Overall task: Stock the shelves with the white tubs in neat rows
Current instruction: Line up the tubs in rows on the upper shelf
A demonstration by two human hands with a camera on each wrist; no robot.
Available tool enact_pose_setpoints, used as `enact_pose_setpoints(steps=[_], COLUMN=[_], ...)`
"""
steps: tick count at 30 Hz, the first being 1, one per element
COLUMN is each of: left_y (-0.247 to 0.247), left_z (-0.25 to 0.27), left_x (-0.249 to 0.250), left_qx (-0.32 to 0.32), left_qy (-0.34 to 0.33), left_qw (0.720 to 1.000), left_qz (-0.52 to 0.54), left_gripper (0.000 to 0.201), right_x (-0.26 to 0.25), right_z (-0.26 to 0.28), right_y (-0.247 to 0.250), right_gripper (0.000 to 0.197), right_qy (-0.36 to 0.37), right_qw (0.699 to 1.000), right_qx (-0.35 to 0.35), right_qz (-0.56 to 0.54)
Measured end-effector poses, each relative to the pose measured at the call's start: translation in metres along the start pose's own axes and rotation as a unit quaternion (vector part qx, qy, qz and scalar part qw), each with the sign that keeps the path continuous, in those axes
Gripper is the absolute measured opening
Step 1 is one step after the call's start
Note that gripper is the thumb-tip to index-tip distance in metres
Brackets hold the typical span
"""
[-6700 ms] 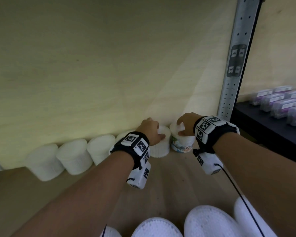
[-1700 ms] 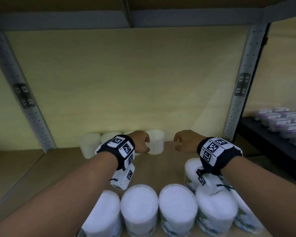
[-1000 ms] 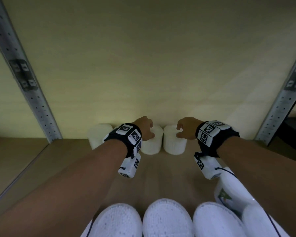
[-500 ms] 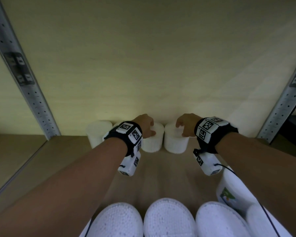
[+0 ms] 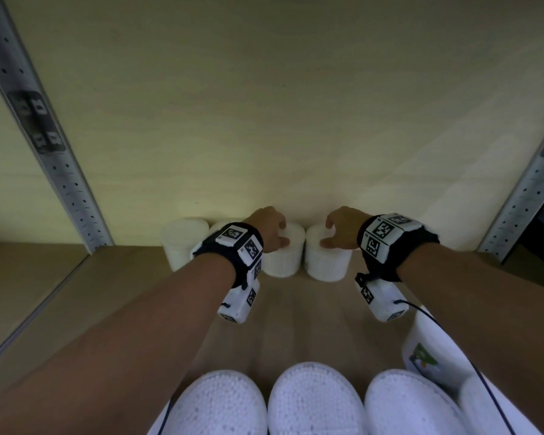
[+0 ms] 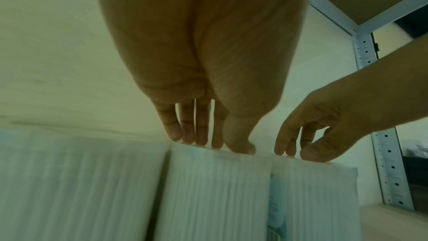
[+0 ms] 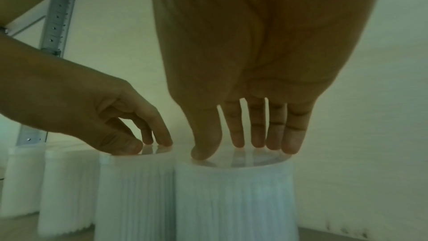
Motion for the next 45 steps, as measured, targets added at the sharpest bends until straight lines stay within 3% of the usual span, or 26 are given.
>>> enact_pose_setpoints(steps=[8,13,18,30,34,38,45], left_y=[0.000,0.000,-0.001,-0.002,-0.002,-0.003,-0.004], left_z=[0.001,0.002,0.002,0.002,0.001,0.001,0.000], left_x=[0.002,0.004,0.003,0.002,0.003,0.003,0.002], left_qx=[0.005,0.006,-0.001,-0.004,-0.005,-0.004,0.002], left_qy=[-0.006,-0.006,-0.004,-0.007,-0.007,-0.005,-0.007], left_qw=[1.000,1.000,1.000,1.000,1.000,1.000,1.000], left_qz=[-0.006,-0.007,-0.011,-0.008,-0.009,-0.012,-0.007], left_gripper=[0.051,0.050,0.051,0.049,0.050,0.050,0.049], right_x=[-0.003,-0.003,-0.001,-0.001,0.001,0.001,-0.001], right_z=[0.000,0.001,0.001,0.001,0.001,0.000,-0.001], right_y=[0.002,0.009,0.001,0.006,0.013,0.004,0.004], right_gripper=[0.051,0.043,0.059,0.054,0.049,0.062,0.057], right_qy=[0.041,0.029,-0.001,0.063,0.042,0.021,0.026], right_qw=[0.999,0.999,1.000,0.997,0.999,1.000,0.999], right_qx=[-0.021,0.021,-0.009,-0.044,0.005,-0.012,-0.023], right_qz=[-0.014,-0.018,0.020,0.001,-0.007,-0.007,0.005])
Point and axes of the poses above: each hand's wrist, its own z-axis away from the middle knuckle, its own y-axis out of the back of the hand, x = y × z, the point moved 6 cm from there along -z, towards the middle knuckle, and after that the axes turned 6 degrees about y, right-handed, at the moved point
